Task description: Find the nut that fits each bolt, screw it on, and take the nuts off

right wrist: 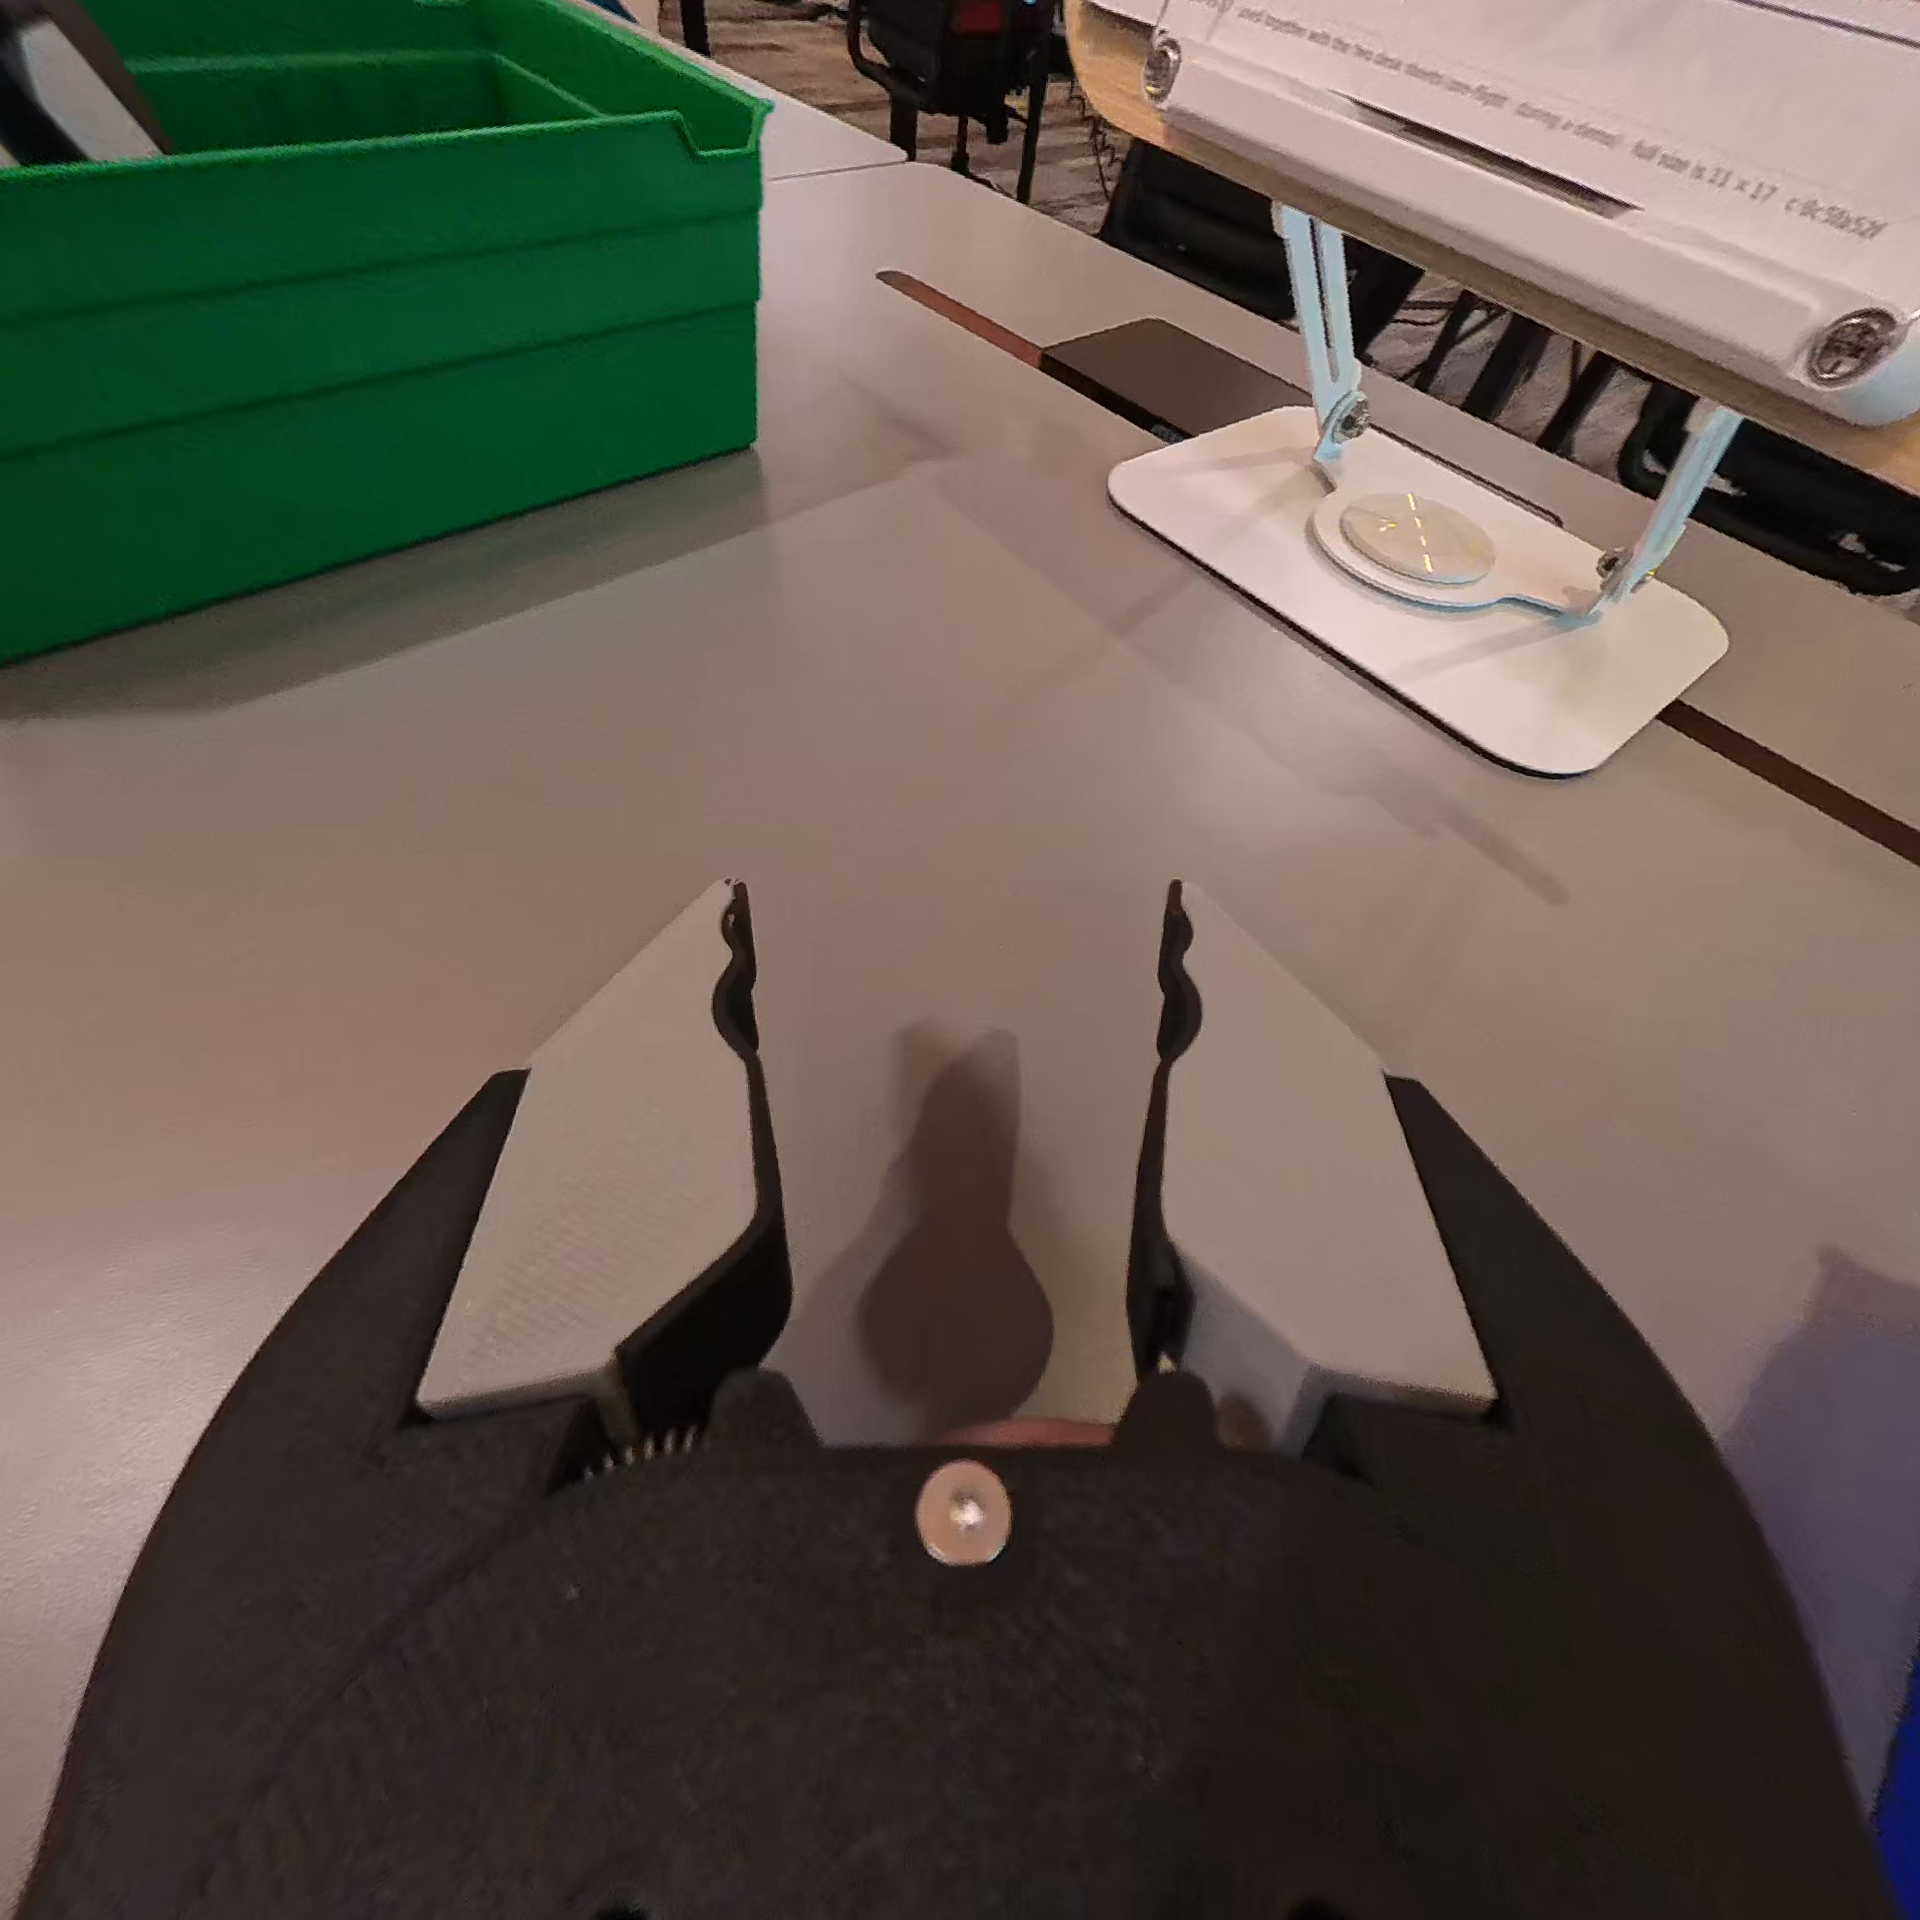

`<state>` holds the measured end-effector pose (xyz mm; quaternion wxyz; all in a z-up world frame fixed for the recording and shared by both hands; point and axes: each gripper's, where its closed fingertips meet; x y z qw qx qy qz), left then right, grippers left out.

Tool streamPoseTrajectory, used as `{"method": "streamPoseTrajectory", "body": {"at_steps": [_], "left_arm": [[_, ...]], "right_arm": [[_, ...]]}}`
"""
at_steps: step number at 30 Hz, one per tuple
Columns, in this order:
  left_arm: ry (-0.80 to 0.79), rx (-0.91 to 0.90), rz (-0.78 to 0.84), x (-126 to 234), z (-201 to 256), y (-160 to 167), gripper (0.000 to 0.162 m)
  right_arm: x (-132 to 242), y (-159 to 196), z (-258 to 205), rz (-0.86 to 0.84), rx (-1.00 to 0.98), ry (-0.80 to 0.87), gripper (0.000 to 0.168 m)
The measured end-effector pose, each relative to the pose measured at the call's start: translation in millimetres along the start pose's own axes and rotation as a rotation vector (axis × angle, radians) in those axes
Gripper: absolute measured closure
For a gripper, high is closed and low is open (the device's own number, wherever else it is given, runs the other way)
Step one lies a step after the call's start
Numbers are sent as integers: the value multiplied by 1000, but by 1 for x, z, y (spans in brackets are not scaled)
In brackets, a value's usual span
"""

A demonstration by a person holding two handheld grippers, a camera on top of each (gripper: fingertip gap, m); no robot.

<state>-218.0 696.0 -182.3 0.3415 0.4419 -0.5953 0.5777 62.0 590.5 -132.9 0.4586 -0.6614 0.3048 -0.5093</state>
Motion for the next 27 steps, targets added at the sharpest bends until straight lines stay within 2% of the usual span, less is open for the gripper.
{"method": "streamPoseTrajectory", "body": {"at_steps": [3, 5, 7, 10, 12, 14, 17, 19, 22, 24, 27], "left_arm": [[67, 12, -2, -4, 4, -8, 153], [68, 35, -42, -3, 2, -4, 154], [-12, 35, -100, 2, -6, 5, 154], [-44, 48, -22, 27, -2, -2, 154], [-42, 35, 105, 59, 11, -22, 155], [-29, 16, 296, 96, 33, -58, 155], [97, 33, 711, 156, 86, -132, 155], [168, 110, 968, 178, 114, -172, 155], [291, 173, 1112, 166, 150, -206, 155], [358, 180, 1112, 144, 166, -219, 155], [408, 179, 1070, 109, 183, -232, 154]], "right_arm": [[3, -1, 5, 2, 21, 24, 93], [4, -2, 3, 5, 35, 20, 94], [5, -3, -4, 8, 40, -3, 94], [9, -6, -21, 7, 57, -62, 95], [13, -9, -37, 7, 80, -121, 98], [21, -15, -57, 19, 94, -212, 102], [39, -27, -88, 63, 125, -359, 115], [54, -39, -101, 126, 147, -418, 114], [69, -54, -108, 202, 103, -477, 110], [79, -65, -108, 250, 19, -539, 110], [91, -79, -93, 306, -119, -601, 123]]}}
Point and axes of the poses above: each gripper's, where its closed fingertips meet, x back along the fingers, y out of its underside, z = x × y across the jaws, and after that the axes turned 10 degrees about -x, right-handed
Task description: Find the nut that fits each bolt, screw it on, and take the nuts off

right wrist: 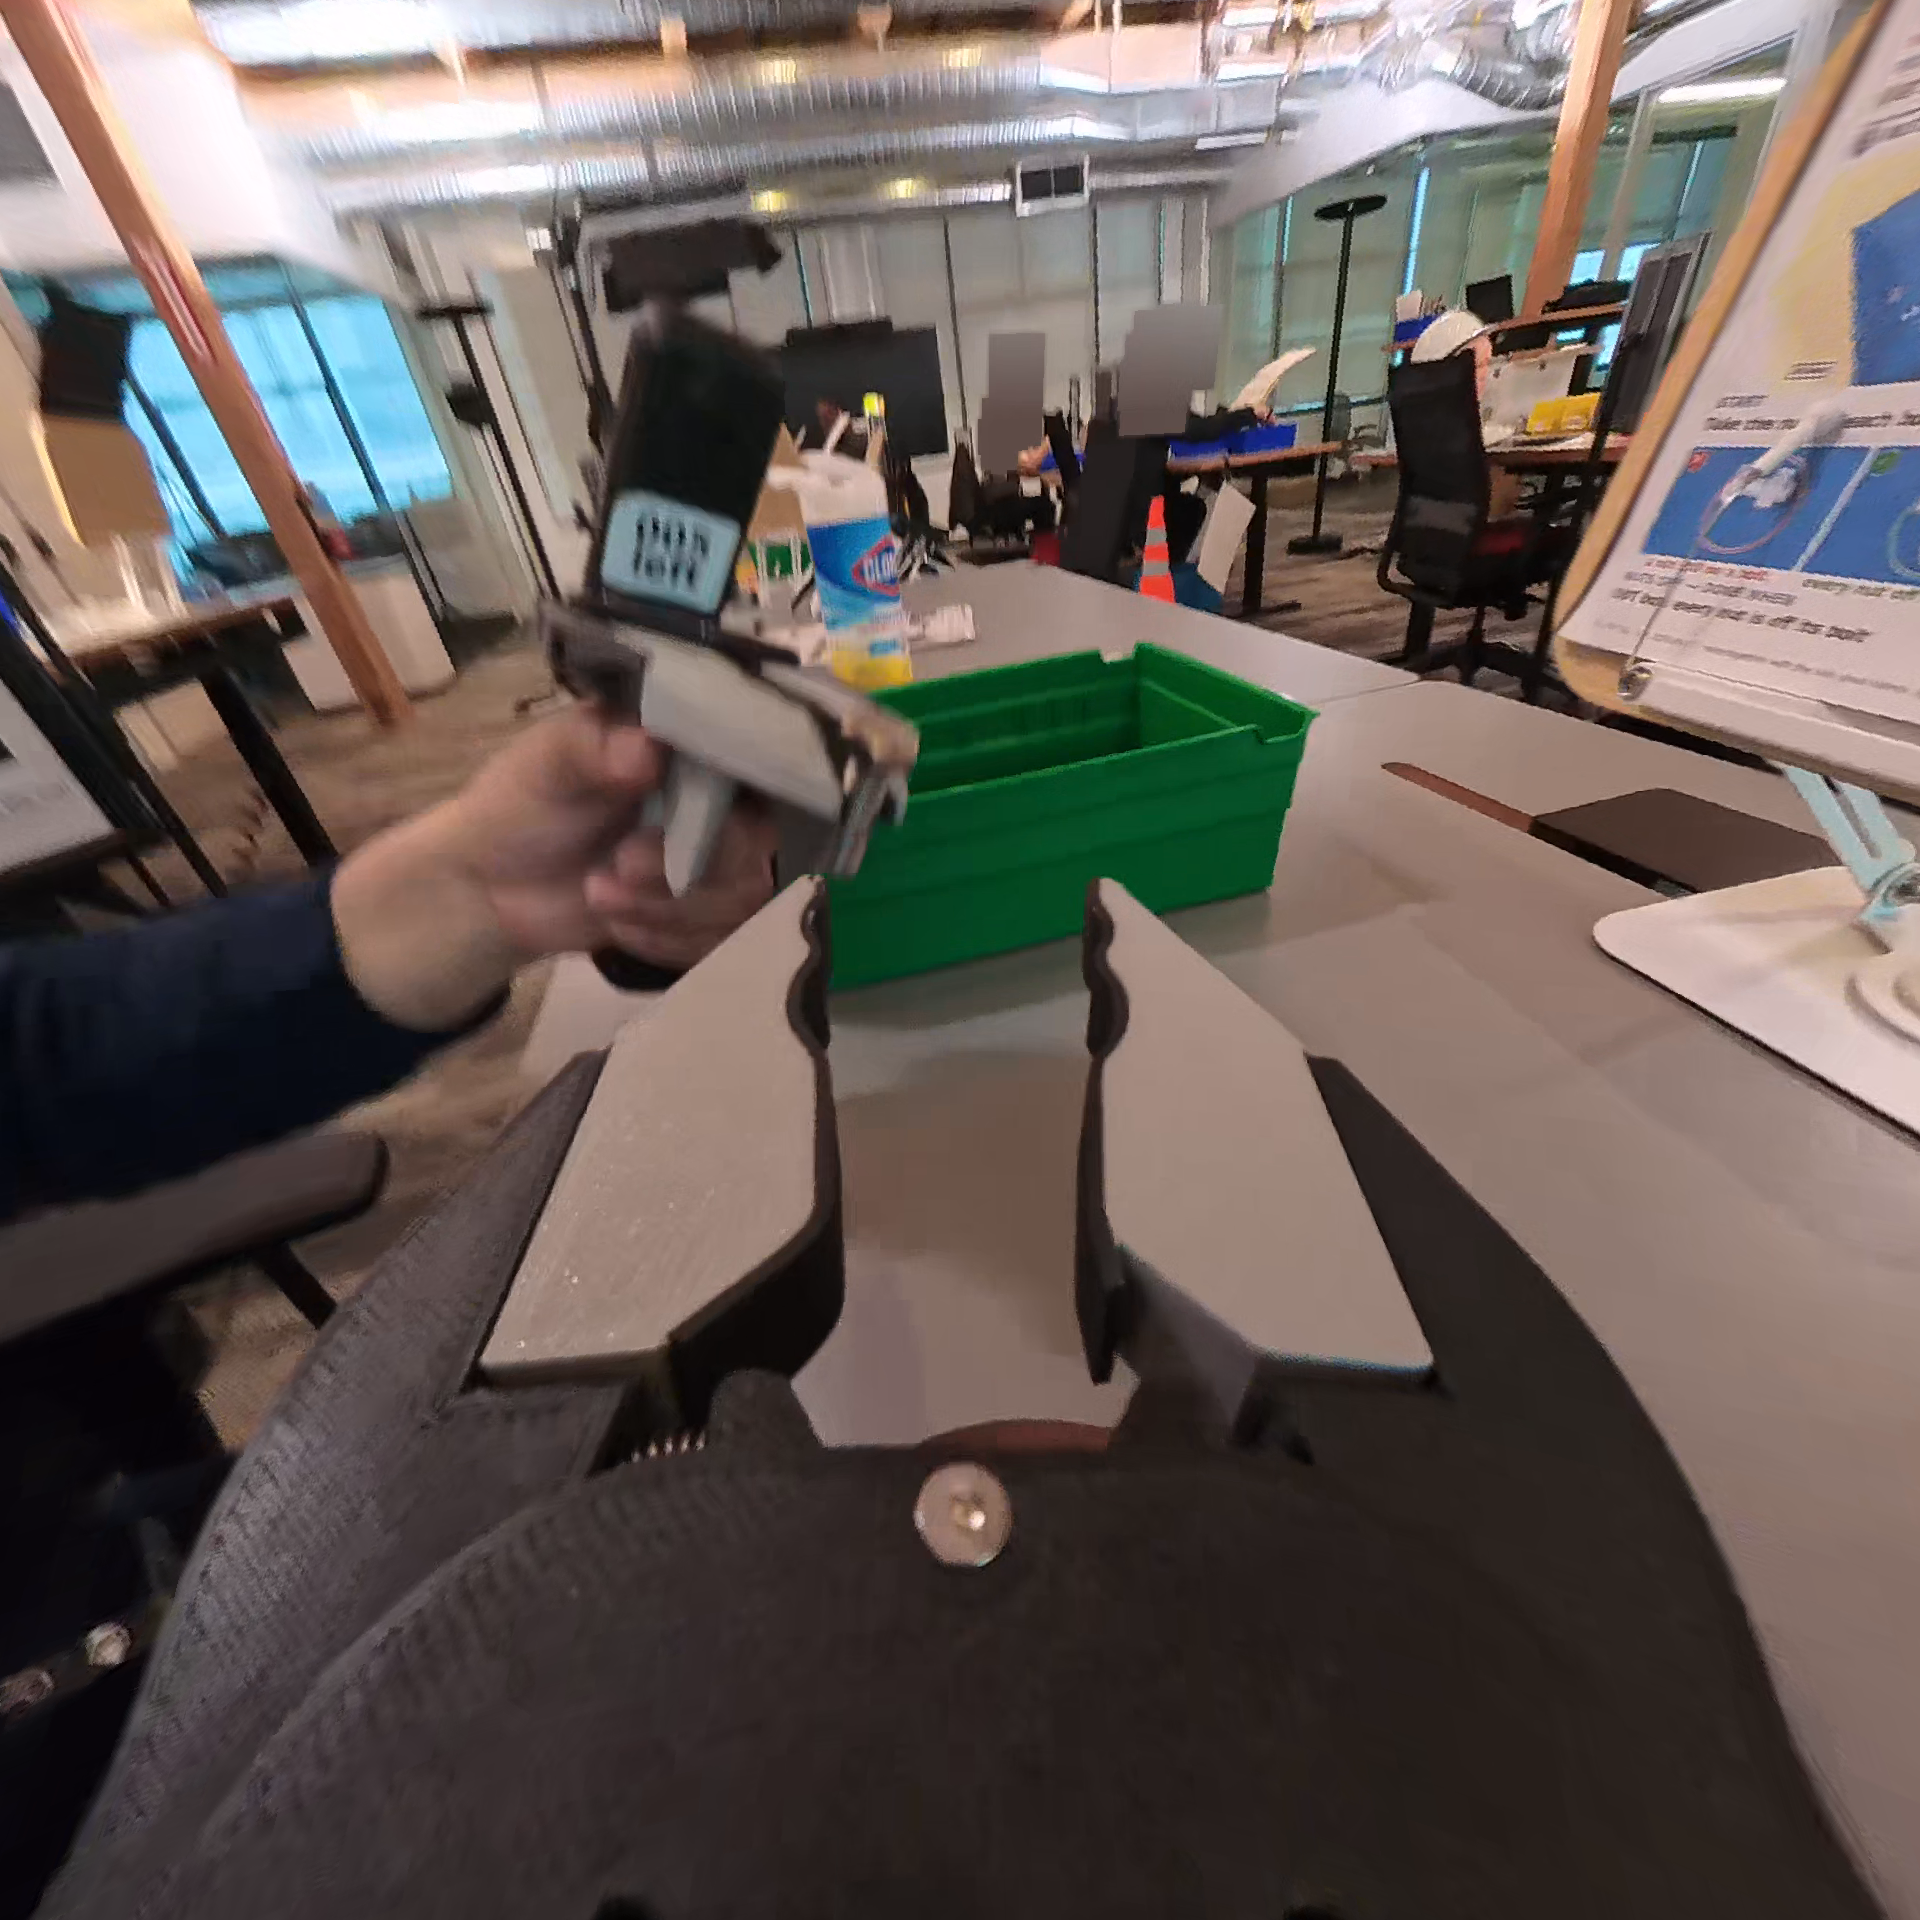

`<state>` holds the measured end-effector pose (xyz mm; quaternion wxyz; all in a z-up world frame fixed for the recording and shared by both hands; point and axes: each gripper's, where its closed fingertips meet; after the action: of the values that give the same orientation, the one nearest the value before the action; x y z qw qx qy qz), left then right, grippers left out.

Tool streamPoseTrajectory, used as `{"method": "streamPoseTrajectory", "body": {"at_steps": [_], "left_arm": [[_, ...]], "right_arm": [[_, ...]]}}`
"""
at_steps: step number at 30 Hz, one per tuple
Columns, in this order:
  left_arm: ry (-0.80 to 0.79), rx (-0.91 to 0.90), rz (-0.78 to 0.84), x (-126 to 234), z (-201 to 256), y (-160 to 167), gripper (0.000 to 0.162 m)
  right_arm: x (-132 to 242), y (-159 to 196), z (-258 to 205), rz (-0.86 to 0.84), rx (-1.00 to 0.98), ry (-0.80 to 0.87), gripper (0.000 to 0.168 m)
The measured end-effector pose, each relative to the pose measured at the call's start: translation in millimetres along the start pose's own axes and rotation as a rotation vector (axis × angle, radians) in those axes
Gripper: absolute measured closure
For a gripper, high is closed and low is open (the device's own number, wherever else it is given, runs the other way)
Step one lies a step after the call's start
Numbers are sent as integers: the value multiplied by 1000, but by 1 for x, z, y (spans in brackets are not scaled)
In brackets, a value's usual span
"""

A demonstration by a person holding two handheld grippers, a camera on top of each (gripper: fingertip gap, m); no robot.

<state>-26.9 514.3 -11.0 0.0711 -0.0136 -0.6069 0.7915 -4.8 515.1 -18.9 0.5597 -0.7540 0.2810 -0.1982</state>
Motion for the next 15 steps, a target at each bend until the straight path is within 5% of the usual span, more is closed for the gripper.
{"method": "streamPoseTrajectory", "body": {"at_steps": [4, 11, 15], "left_arm": [[-41, -123, -160, -19, -7, 35, 155], [-81, -343, -343, -27, -9, 64, 155], [-103, -462, -406, -23, -11, 73, 155]], "right_arm": [[10, -3, 1, -23, -77, -61, 128], [-7, 42, 6, -269, -35, 31, 134], [-10, 49, 2, -287, -62, 4, 160]]}}
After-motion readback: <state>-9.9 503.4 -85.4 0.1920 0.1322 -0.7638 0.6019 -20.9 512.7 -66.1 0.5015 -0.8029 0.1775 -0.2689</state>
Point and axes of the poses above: each gripper's, where its closed fingertips meet, x back along the fingers, y out of its underside, z = x × y across the jaws, and after that the axes turned 10 degrees about -x, right-handed
